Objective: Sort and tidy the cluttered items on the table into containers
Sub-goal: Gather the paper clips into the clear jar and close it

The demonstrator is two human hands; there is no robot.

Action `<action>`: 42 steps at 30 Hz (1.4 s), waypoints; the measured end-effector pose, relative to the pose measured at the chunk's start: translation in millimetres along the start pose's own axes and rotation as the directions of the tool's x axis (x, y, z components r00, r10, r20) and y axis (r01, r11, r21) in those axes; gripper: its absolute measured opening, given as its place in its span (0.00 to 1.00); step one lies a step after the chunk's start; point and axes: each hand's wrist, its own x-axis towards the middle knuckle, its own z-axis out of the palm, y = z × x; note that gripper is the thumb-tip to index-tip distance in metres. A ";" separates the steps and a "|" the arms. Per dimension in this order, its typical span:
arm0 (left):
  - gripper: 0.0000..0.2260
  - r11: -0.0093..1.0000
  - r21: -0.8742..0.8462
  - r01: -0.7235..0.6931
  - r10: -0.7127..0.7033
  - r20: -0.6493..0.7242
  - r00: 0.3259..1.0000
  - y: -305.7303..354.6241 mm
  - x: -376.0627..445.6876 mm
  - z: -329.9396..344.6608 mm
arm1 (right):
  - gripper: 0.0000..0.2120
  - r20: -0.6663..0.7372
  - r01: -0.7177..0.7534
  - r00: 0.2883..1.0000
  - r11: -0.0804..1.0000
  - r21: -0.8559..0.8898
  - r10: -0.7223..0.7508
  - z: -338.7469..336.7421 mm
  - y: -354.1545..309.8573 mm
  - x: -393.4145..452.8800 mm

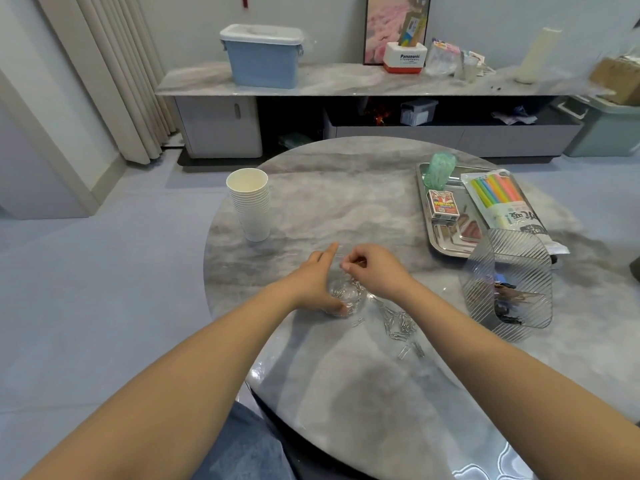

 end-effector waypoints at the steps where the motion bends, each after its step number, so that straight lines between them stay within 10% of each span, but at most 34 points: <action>1: 0.54 1.000 -0.004 0.001 -0.001 -0.003 1.000 0.1 0.3 -0.1 | 0.06 0.028 0.029 0.999 0.999 -0.026 -0.028 0.8 0.2 1.5; 9: 0.53 0.998 -0.009 0.057 -0.058 -0.061 0.996 -2.0 4.2 -1.7 | 0.12 -0.241 -0.128 0.964 0.990 -0.051 0.112 2.9 35.2 -5.7; 13: 0.52 0.996 -0.008 0.093 -0.093 -0.096 0.991 -0.2 8.0 -2.4 | 0.17 0.035 -0.230 0.967 0.925 -0.304 0.252 13.8 65.5 -10.7; 19: 0.52 0.995 0.005 0.099 -0.098 -0.092 0.991 -2.1 9.0 -0.8 | 0.06 -0.073 -0.141 0.989 0.977 -0.157 0.131 22.5 73.1 -13.8; 30: 0.52 0.997 0.009 0.077 -0.077 -0.070 0.995 1.6 7.4 0.6 | 0.09 0.036 0.002 0.999 0.803 -0.596 0.024 32.0 76.5 -25.6; 35: 0.52 0.998 0.012 0.056 -0.055 -0.053 0.997 3.5 6.3 0.8 | 0.02 -0.164 -0.162 0.978 0.968 -0.192 0.131 22.3 74.4 -30.9; 42: 0.51 0.999 0.033 0.020 -0.018 -0.057 0.998 8.1 9.6 2.6 | 0.02 -0.242 0.062 0.970 0.991 0.121 -0.031 3.3 29.2 -17.7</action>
